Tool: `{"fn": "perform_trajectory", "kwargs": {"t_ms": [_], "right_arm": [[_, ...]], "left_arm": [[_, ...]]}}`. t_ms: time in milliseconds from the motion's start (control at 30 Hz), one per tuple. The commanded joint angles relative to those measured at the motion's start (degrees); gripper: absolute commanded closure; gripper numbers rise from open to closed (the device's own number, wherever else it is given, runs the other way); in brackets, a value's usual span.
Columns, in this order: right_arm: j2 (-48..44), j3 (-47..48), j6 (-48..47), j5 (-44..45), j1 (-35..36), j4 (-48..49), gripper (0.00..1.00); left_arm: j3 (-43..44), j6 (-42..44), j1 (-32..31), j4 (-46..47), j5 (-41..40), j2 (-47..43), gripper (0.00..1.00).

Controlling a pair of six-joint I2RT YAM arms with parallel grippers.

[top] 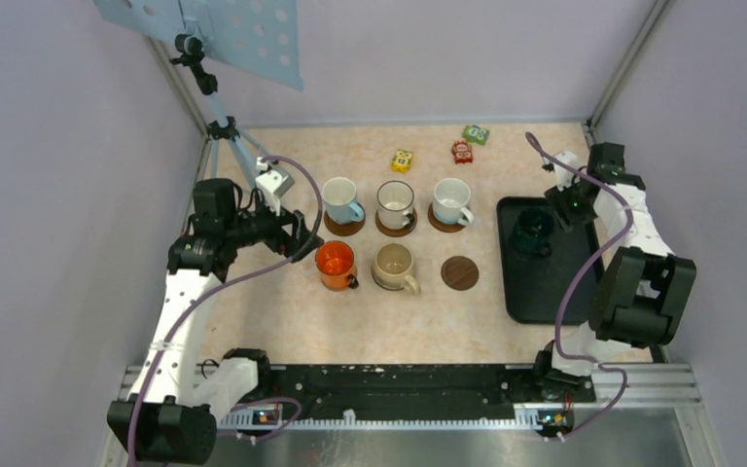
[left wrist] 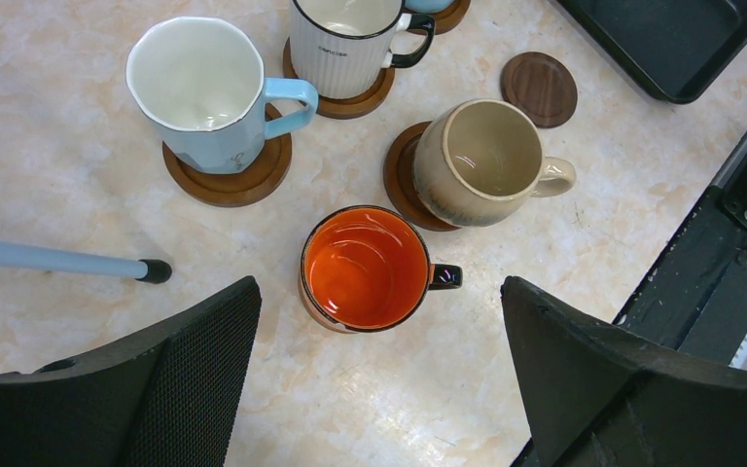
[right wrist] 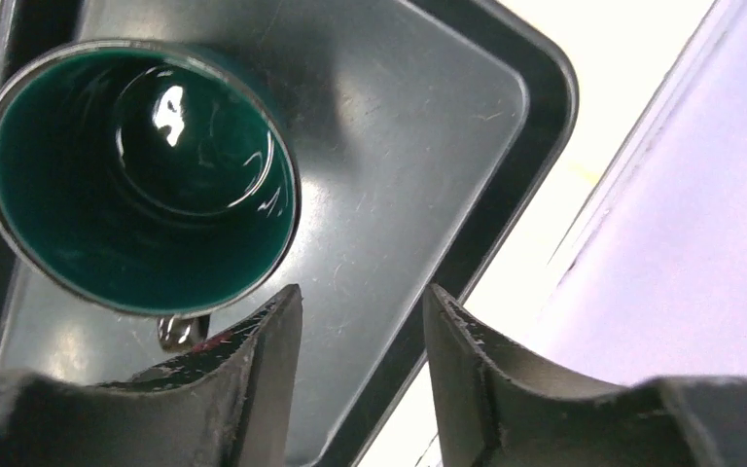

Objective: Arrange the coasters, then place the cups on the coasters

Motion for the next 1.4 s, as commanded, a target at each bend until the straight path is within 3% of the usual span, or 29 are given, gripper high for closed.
{"fn": "perform_trajectory", "kwargs": {"t_ms": [0, 133, 200, 367, 700, 1200, 1267, 1367], "right_arm": [[-3.8, 1.0, 2.0, -5.4, -2.4, -4.7, 0.47], [-9.3, -1.2, 4.3, -9.3, -2.5, -7.6, 0.27], [-10.7, -1.4, 5.8, -10.7, -2.5, -8.2, 0.22], [-9.7, -2.6, 5.6, -14.5, -2.0, -9.6, 0.22], [-3.4, -7.4, 3.9, -13.8, -1.5, -1.1, 0.27], [-0.8, -14.4, 6.8, -12.0, -0.6, 15.0, 0.56], [-1.2, -14.7, 6.7, -12.3, -0.6, 15.9, 0.65], [-2.3, -14.9, 6.3, -13.6, -0.6, 15.8, 0.89]], "left_arm": [[-1.0, 0.5, 0.2, 2.5, 0.6, -0.7, 0.01], [-1.0, 0.4, 0.2, 2.6, 1.1, -0.5, 0.01], [-0.9, 0.3, 0.2, 2.7, 1.3, -0.4, 0.01], [-0.8, 0.0, 0.2, 2.6, 1.3, -0.7, 0.01], [-1.0, -0.1, 0.2, 2.5, 1.1, -1.0, 0.01], [-1.6, -0.2, 0.2, 3.1, 0.9, -0.2, 0.01], [-1.5, -0.2, 0.2, 3.1, 0.9, -0.2, 0.01], [-1.5, -0.2, 0.2, 3.1, 0.8, -0.2, 0.01]]}}
